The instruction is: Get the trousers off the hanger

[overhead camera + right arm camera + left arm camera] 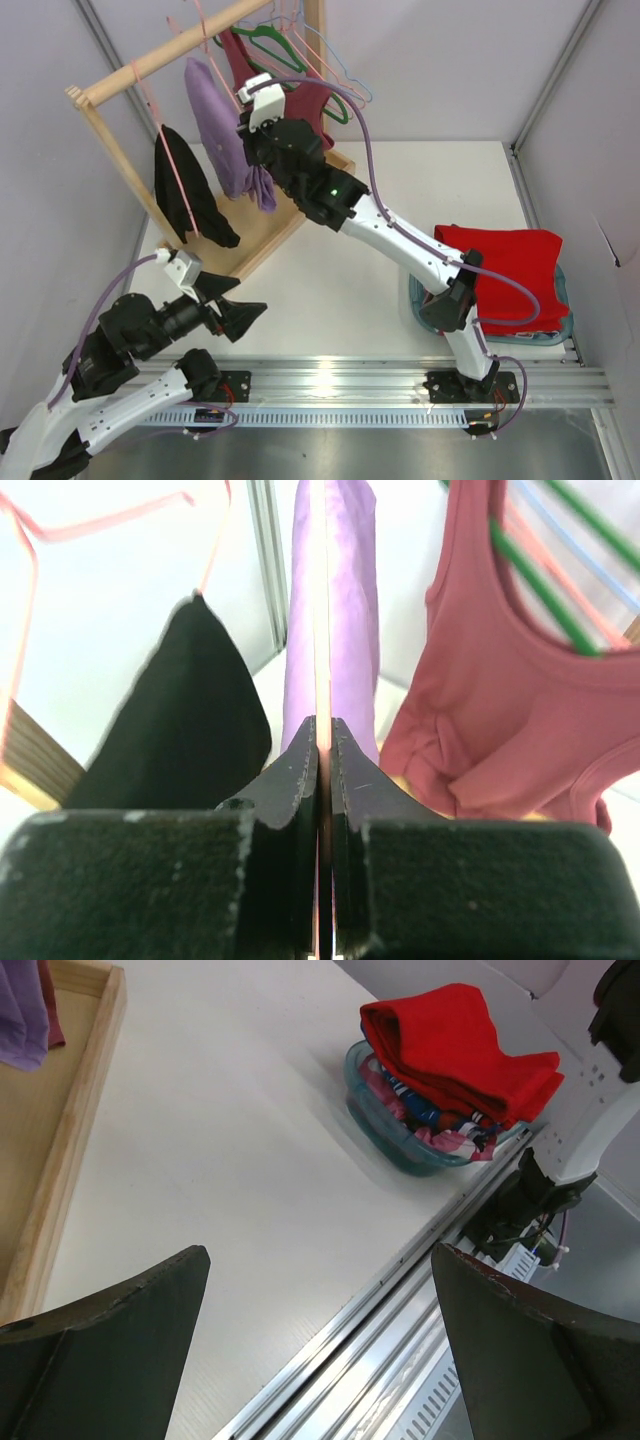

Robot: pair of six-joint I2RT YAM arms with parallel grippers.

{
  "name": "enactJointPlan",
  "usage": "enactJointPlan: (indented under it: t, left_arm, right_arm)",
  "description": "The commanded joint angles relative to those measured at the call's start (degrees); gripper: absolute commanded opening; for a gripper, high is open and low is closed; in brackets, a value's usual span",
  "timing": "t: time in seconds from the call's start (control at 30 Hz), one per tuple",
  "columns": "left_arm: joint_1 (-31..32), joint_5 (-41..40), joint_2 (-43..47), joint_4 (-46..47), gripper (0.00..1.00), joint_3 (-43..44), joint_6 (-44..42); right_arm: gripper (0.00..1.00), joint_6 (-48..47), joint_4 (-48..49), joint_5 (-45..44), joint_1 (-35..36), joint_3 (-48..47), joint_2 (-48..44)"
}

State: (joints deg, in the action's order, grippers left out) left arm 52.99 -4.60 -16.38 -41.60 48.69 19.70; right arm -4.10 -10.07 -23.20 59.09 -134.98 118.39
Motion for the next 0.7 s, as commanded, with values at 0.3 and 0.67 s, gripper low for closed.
enactJointPlan:
  t: [0.3, 0.67]
  left_arm:
    - [0.18, 1.08, -7.96, 2.40, 1.00, 8.27, -2.12]
    - [0.18, 6.80, -14.90, 18.11, 1.00, 12.39, -2.84]
  right_arm:
    - [0.00, 2.95, -4.07, 3.24, -1.87, -4.96, -12.89]
    - [0.00, 7.96, -11.10, 6.59, -1.52, 24.04, -38.48]
